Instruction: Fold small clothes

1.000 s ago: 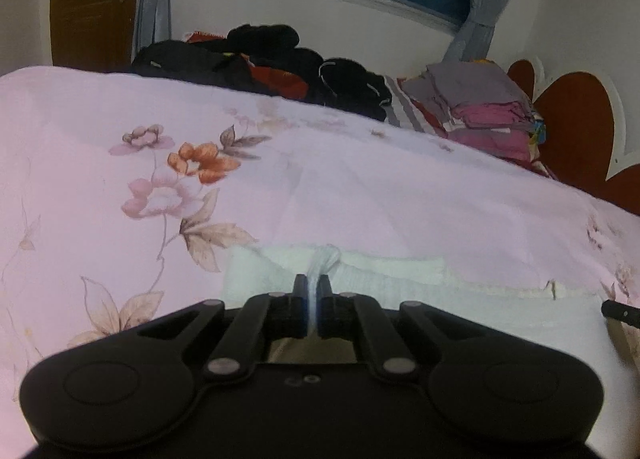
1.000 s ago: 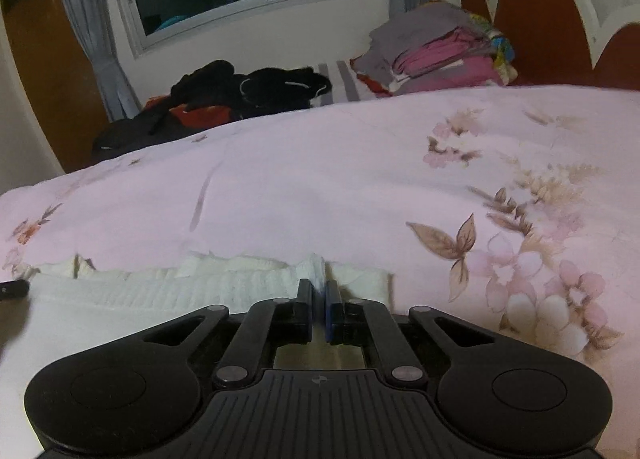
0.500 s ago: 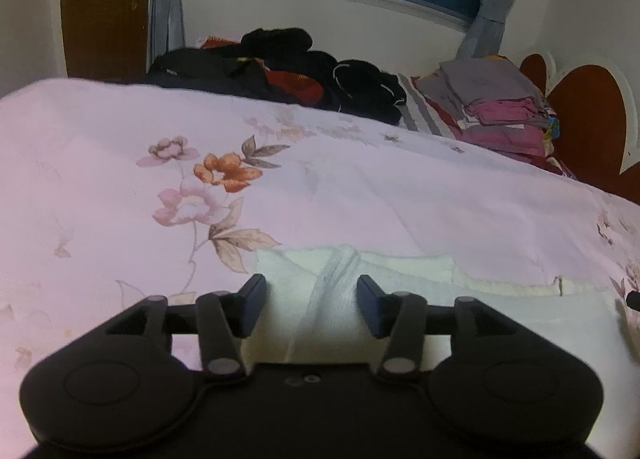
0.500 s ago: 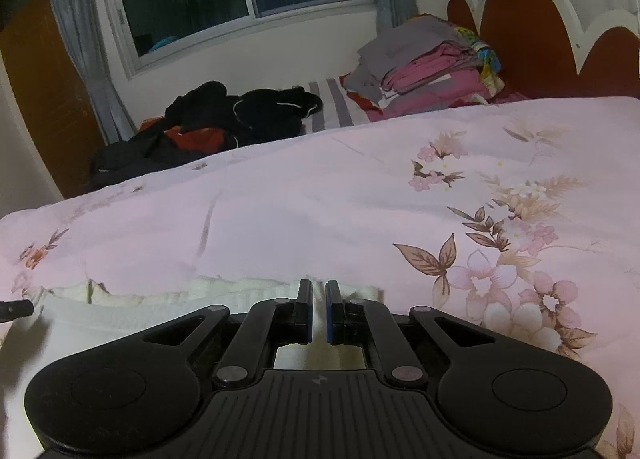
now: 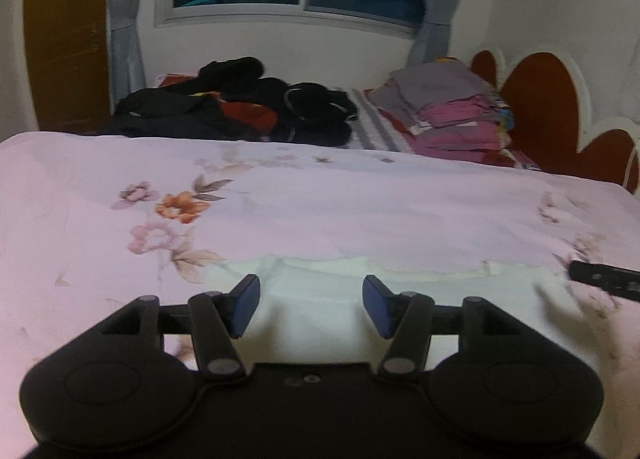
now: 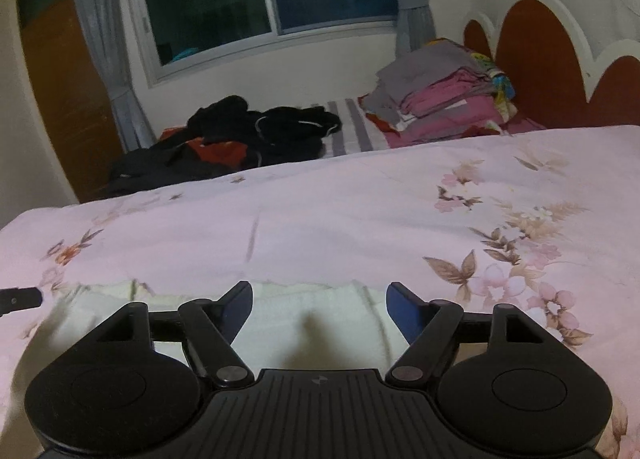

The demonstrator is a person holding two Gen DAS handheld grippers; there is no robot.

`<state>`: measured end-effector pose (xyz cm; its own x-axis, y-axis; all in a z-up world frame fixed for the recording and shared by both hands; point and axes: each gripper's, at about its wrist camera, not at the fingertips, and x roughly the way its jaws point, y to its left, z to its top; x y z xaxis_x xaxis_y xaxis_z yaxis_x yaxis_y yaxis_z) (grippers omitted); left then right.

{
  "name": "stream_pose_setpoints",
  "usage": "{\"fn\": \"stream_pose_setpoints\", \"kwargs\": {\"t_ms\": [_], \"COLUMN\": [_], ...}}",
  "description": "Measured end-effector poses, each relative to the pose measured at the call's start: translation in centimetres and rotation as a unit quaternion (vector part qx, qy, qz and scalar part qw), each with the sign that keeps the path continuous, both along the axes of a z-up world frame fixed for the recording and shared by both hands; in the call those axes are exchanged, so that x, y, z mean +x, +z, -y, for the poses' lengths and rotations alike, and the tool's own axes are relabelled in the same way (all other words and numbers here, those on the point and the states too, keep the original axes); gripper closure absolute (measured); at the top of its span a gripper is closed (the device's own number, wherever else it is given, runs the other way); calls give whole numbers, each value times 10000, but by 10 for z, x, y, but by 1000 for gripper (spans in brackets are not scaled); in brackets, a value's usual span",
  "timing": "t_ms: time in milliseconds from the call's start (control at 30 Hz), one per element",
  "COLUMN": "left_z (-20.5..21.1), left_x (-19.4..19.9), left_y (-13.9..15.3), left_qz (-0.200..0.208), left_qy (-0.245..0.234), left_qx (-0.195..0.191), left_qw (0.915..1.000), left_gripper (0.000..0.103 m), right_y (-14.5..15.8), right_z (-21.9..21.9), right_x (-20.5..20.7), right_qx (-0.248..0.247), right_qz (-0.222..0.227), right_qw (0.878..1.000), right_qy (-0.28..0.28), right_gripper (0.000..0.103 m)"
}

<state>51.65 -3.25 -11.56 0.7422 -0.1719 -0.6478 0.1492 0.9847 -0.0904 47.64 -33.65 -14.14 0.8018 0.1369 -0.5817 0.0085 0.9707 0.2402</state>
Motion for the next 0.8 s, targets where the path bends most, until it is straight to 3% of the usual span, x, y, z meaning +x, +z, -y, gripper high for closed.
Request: {"fn": "stream_pose_setpoints", "kwargs": {"t_ms": [67,100,367,500,567,800], "left_z": [8,13,34,28,21,11], "left_x": [-5,-8,-22,-27,-28,-35], "left_y": [-1,-2,-35,-55,-60,-49], "left_qz": [-40,-63,-358,-611,-618,-677], "left_qy": [-118,-180,-388,-333,-313,-200], "left_qx": [-64,-68,84,279,275,181], "left_qw": [9999,9998,9986,9972,9972,9973], "left_gripper": [44,44,44,44,43,43], "right_y": [-1,-2,-22,-41,-51,-43], "right_z": [-7,-10,-48,-68,-64,-51], "right_x": [-2,-3,-22,-33,-35,-43], "right_qx": [-24,21,21,-415,-674,-406], "right_qz": [-87,-131,-371,-476,-461,-512], "right_qw": [9999,9998,9961,9918,9914,9954], "right_qy": [115,175,801,1108,1021,694], "right_gripper": [59,60,60,60,60,60]}}
